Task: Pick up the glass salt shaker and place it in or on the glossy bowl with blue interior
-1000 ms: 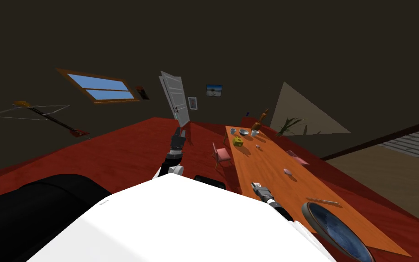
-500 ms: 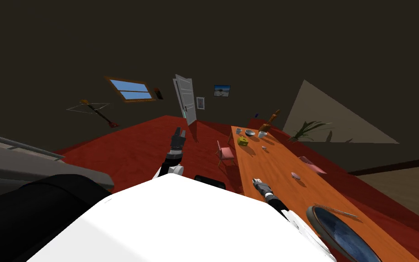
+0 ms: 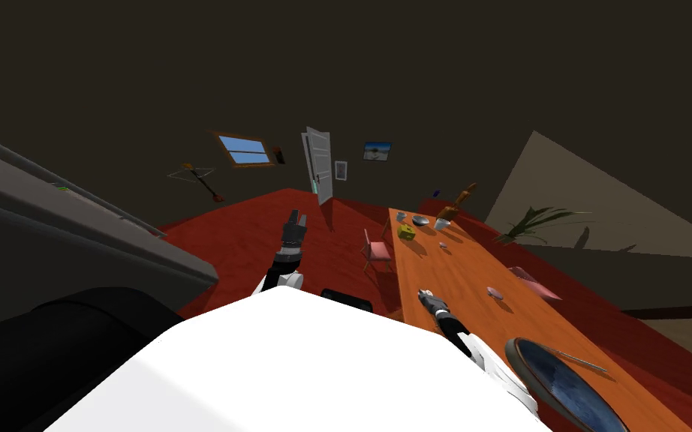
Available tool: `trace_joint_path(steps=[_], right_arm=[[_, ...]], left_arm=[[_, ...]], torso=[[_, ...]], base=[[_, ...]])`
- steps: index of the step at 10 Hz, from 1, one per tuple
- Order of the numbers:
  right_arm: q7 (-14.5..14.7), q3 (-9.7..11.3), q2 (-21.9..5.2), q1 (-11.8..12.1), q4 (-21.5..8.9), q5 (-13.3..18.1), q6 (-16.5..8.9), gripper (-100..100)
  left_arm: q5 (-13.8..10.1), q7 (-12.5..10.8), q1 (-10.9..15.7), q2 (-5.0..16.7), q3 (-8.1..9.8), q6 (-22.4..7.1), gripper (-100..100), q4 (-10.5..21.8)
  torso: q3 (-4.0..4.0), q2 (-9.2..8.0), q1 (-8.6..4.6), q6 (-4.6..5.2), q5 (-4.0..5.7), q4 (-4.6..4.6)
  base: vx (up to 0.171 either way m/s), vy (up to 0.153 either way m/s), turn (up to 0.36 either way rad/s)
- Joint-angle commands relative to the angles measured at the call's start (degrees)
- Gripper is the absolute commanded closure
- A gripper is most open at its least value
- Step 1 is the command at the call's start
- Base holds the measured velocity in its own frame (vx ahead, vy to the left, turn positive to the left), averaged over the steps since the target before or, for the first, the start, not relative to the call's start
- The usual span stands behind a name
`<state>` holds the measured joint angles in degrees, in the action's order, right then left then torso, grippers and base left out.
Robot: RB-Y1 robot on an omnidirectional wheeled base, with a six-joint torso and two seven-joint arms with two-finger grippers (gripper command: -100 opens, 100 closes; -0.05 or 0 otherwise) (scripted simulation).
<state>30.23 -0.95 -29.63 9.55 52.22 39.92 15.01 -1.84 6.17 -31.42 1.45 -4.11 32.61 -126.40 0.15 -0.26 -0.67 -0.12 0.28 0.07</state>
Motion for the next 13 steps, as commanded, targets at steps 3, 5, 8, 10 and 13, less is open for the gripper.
trace_joint_path(steps=[3,5,8,10,13], right_arm=[[-1.3,0.4,-0.1,-1.5,-0.4,-0.5,-2.5,100],[-1.6,1.4,-1.2,-0.9,-0.5,-0.8,-2.1,100],[-2.7,3.1,-3.9,0.3,-0.6,-1.6,-0.9,100],[-3.7,4.5,-6.4,1.4,-0.7,-2.3,0.2,100],[-5.1,6.0,-10.0,3.0,-0.9,-3.1,1.7,100]], left_arm=[[0.0,0.0,0.0,0.0,0.0,0.0,0,0.0],[0.0,0.0,0.0,0.0,0.0,0.0,0,0.0],[0.0,0.0,0.0,0.0,0.0,0.0,0,0.0],[0.0,0.0,0.0,0.0,0.0,0.0,0,0.0],[0.0,0.0,0.0,0.0,0.01,0.0,0,0.0]], torso=[[-0.03,0.07,0.08,0.0,-0.02,-0.01],[-0.25,0.45,0.01,0.02,-0.01,-0.08],[0.08,-0.19,-0.04,0.02,0.0,-0.02],[0.19,-0.38,-0.23,0.02,0.01,0.02],[0.24,-0.45,-0.2,-0.03,0.01,0.05]], base=[[-0.114,0.014,0.133],[-0.059,-0.001,0.055],[-0.199,-0.005,0.1],[-0.234,-0.045,0.113],[-0.231,-0.031,0.092]])
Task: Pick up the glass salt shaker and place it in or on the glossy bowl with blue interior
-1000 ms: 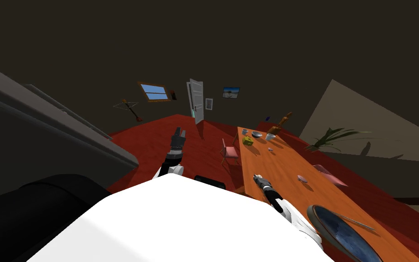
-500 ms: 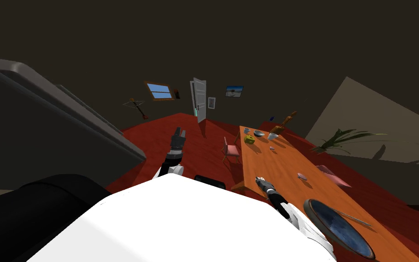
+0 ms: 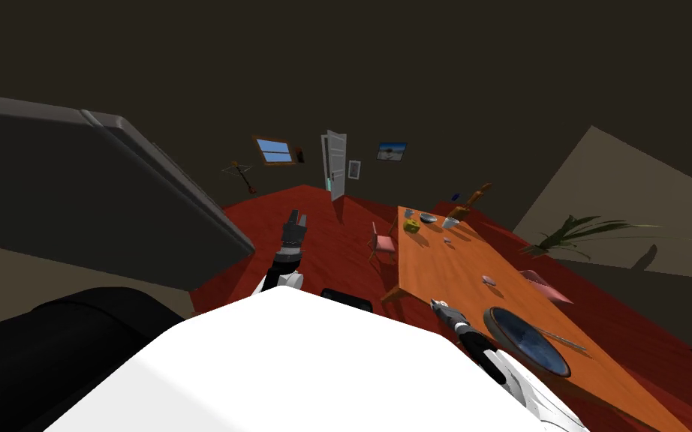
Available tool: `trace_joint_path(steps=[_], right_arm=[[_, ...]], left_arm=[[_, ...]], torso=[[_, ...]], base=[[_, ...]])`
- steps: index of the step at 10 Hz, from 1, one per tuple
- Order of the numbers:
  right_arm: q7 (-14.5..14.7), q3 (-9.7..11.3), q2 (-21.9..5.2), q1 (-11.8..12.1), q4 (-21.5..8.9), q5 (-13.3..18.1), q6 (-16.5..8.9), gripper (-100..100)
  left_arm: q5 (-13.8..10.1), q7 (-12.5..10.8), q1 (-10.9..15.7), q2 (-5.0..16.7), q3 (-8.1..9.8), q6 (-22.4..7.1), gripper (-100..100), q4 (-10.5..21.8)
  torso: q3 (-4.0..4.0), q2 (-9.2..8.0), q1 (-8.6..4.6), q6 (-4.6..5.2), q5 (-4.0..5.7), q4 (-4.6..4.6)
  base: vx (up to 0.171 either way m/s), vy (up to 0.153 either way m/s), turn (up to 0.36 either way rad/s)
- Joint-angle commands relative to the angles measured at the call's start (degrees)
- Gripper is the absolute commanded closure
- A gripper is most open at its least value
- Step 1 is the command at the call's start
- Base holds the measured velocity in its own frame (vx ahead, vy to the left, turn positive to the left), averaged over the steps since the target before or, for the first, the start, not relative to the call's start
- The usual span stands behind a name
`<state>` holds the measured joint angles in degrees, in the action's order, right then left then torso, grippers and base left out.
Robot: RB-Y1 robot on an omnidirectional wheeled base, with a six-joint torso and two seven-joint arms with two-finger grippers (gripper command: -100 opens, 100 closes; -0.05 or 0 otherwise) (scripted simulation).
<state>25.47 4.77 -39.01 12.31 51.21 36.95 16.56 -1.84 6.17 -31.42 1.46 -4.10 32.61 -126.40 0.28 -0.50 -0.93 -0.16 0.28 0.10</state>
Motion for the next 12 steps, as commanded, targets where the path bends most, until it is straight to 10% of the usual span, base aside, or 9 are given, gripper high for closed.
trace_joint_path(steps=[1,6,12], right_arm=[[-0.9,0.8,-2.3,0.9,0.0,-0.4,0.9,100],[-4.3,0.9,-8.2,2.9,0.1,-1.2,3.2,100],[-9.8,-0.7,-13.6,4.1,1.8,-2.1,4.8,100]], left_arm=[[0.0,0.0,0.0,0.0,0.0,0.0,0,0.0],[0.0,0.0,0.0,0.0,0.01,0.0,0,0.0],[0.0,0.0,0.0,0.0,0.01,0.0,0,0.0]], torso=[[0.0,0.0,0.0,0.0,0.0,0.0],[-0.18,0.36,-0.07,0.01,-0.02,-0.03],[-0.51,1.01,-0.17,0.02,-0.02,-0.08]], base=[[-0.21,-0.075,0.095],[-0.129,-0.055,0.022],[0.037,-0.094,-0.069]])
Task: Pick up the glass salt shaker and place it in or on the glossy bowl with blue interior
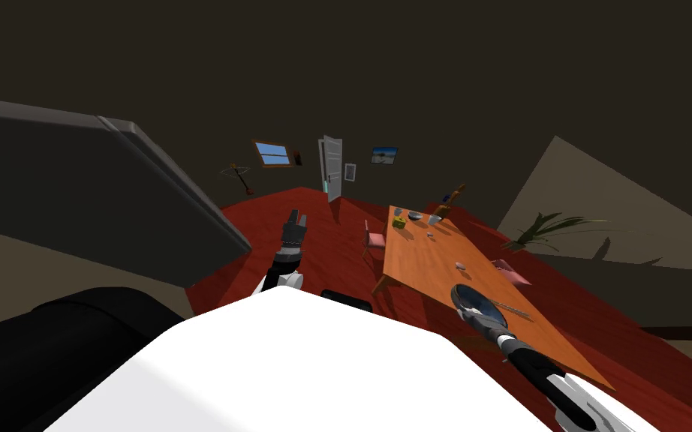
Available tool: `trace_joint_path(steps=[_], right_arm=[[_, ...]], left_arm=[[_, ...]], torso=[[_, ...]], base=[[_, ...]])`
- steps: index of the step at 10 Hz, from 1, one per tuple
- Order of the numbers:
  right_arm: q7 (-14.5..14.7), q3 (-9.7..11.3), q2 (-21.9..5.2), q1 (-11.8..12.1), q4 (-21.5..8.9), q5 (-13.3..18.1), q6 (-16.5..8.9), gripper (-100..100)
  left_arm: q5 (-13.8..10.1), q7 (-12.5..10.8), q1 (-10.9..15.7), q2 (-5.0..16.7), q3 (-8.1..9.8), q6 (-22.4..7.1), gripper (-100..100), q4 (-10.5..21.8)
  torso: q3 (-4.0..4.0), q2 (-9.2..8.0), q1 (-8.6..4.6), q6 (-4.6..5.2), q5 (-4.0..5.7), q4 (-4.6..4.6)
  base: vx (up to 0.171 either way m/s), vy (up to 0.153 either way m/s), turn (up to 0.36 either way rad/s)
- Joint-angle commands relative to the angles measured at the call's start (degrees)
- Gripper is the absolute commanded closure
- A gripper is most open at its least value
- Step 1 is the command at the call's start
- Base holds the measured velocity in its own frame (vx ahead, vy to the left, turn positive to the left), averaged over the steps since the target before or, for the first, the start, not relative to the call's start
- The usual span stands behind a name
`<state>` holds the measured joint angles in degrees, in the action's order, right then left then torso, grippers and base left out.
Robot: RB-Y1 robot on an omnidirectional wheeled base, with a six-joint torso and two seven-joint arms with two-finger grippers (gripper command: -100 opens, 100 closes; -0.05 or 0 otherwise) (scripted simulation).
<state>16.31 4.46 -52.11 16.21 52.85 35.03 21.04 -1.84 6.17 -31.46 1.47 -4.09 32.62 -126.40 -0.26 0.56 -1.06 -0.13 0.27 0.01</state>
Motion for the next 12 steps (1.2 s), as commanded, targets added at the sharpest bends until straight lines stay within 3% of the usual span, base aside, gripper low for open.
trace_joint_path(steps=[1,6,8,9,12], right_arm=[[-2.5,-0.8,-2.1,0.5,0.7,-0.5,0.7,100],[-7.9,-2.1,-6.6,1.3,2.7,-1.5,1.7,100],[-7.9,-2.2,-6.7,1.3,2.7,-1.5,1.8,100],[-8.1,-2.3,-6.8,1.3,2.8,-1.6,1.7,-100],[-8.1,-2.3,-6.8,1.2,2.8,-1.6,1.7,-100]], left_arm=[[0.0,0.0,0.0,0.0,0.0,0.0,0,0.0],[0.0,0.0,0.0,0.0,0.0,0.0,0,0.0],[0.0,0.0,0.0,0.0,0.0,0.0,0,0.0],[0.0,0.0,0.0,0.0,-0.01,0.0,0,0.0],[0.0,0.0,0.0,0.0,-0.01,0.0,0,0.0]], torso=[[0.0,0.0,0.0,0.0,0.0,0.0],[-0.02,0.07,-0.09,0.05,0.05,0.02],[0.01,0.02,-0.06,0.04,0.07,0.04],[0.07,-0.13,0.11,0.01,0.11,0.04],[0.19,-0.33,0.3,0.02,0.05,0.08]], base=[[0.103,-0.115,-0.141],[0.094,-0.105,-0.096],[0.067,-0.066,-0.05],[0.008,-0.009,0.005],[0.0,0.0,0.0]])
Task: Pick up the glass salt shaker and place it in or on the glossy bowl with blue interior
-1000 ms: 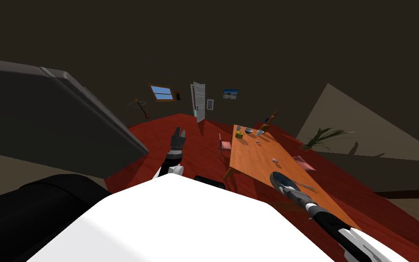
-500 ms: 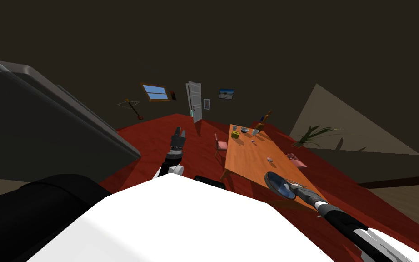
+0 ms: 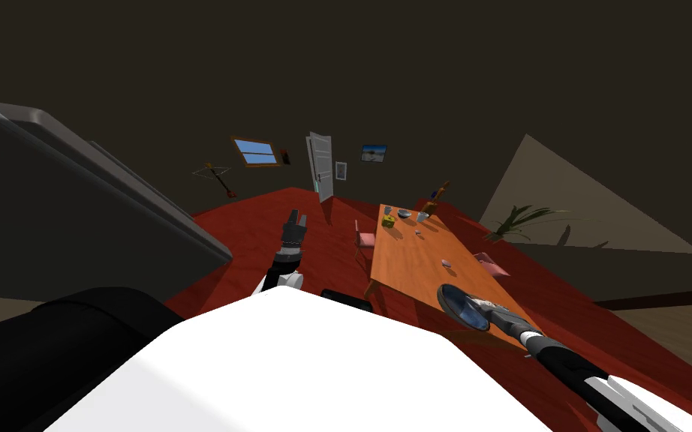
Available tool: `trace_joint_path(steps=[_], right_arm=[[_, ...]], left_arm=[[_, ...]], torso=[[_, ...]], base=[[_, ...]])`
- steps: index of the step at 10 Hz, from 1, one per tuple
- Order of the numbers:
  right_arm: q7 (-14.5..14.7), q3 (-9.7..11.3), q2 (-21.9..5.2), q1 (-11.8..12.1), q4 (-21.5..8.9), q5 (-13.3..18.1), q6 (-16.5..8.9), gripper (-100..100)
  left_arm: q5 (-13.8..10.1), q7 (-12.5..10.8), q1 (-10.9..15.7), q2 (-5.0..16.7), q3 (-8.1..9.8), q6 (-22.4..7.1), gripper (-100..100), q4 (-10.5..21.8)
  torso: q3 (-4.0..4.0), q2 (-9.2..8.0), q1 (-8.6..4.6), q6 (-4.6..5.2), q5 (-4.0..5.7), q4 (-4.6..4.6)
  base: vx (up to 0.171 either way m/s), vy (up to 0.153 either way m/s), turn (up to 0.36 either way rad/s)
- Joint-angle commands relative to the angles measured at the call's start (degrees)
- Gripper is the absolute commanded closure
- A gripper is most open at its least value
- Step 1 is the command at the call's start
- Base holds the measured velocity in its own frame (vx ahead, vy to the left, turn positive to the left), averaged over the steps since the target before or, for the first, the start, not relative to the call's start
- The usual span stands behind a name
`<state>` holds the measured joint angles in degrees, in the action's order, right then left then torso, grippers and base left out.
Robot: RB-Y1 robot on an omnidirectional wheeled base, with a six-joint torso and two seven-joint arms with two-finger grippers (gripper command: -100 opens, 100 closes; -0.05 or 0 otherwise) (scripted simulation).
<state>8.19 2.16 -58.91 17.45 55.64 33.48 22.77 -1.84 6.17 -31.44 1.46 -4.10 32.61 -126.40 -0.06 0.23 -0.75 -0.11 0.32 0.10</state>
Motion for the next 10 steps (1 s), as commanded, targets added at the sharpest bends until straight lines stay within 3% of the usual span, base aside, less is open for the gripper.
trace_joint_path(steps=[1,2,3,10], right_arm=[[0.0,0.0,0.0,0.0,0.0,0.0,0.0,-100],[0.0,0.0,0.0,0.0,0.0,0.0,0.0,0],[-1.3,-0.3,-2.0,0.7,0.7,-0.2,0.7,-100],[-6.6,-1.5,-10.1,3.6,3.4,-1.1,3.4,-100]], left_arm=[[0.0,0.0,0.0,0.0,0.0,0.0,0,0.0],[0.0,0.0,0.0,0.0,0.0,0.0,0,0.0],[0.0,0.0,0.0,0.0,0.0,0.0,0,0.0],[0.0,0.0,0.0,0.0,-0.01,0.0,0,0.0]], torso=[[0.0,0.0,0.0,0.0,0.0,0.0],[0.0,0.0,0.0,0.0,0.0,0.0],[0.0,-0.01,0.0,0.0,0.0,0.0],[-0.04,0.07,0.28,-0.01,-0.07,-0.02]], base=[[0.0,0.0,0.0],[0.0,0.0,0.0],[0.015,0.031,-0.062],[0.02,0.06,-0.056]])
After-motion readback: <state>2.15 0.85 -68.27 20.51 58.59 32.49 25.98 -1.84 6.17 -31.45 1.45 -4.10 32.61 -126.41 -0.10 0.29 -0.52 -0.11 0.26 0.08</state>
